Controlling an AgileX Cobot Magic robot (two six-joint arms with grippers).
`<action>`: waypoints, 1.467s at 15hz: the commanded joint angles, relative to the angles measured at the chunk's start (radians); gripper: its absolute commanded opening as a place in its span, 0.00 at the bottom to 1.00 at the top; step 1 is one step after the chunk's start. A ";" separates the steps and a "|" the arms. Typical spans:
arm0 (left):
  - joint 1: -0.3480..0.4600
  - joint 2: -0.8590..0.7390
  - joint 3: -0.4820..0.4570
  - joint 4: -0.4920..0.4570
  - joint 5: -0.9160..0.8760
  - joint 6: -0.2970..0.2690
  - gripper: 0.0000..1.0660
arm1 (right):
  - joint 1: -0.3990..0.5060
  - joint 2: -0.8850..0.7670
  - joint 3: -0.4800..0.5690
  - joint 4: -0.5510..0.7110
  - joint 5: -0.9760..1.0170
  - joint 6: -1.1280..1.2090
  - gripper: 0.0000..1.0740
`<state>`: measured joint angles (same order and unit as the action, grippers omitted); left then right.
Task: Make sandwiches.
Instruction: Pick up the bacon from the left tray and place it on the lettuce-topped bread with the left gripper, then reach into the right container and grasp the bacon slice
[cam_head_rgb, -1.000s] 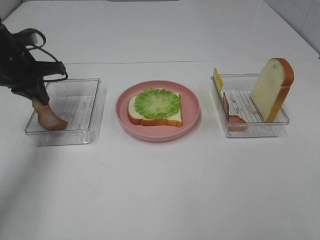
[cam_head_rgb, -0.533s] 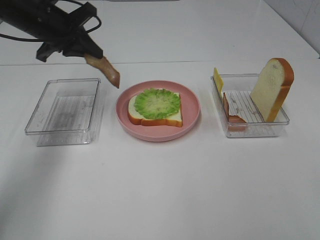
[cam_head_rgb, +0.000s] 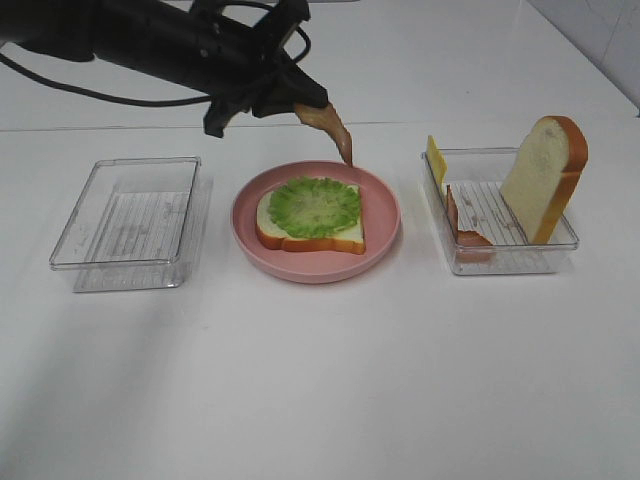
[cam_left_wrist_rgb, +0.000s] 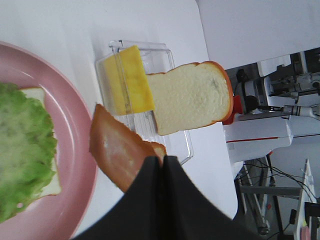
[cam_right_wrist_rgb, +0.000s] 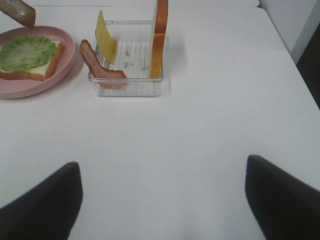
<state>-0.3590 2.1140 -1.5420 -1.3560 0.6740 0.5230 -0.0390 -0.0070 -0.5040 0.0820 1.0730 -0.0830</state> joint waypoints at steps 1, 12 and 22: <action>-0.030 0.058 -0.005 -0.136 -0.020 0.093 0.00 | -0.006 -0.013 0.000 0.002 -0.011 -0.008 0.77; 0.049 0.127 -0.005 0.174 -0.063 0.082 0.27 | -0.006 -0.013 0.000 0.002 -0.011 -0.008 0.77; 0.049 -0.064 -0.005 0.465 -0.008 0.020 0.84 | -0.006 -0.013 0.000 0.002 -0.011 -0.008 0.77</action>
<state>-0.3070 2.0740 -1.5430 -0.9240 0.6440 0.5550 -0.0390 -0.0070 -0.5040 0.0820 1.0730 -0.0830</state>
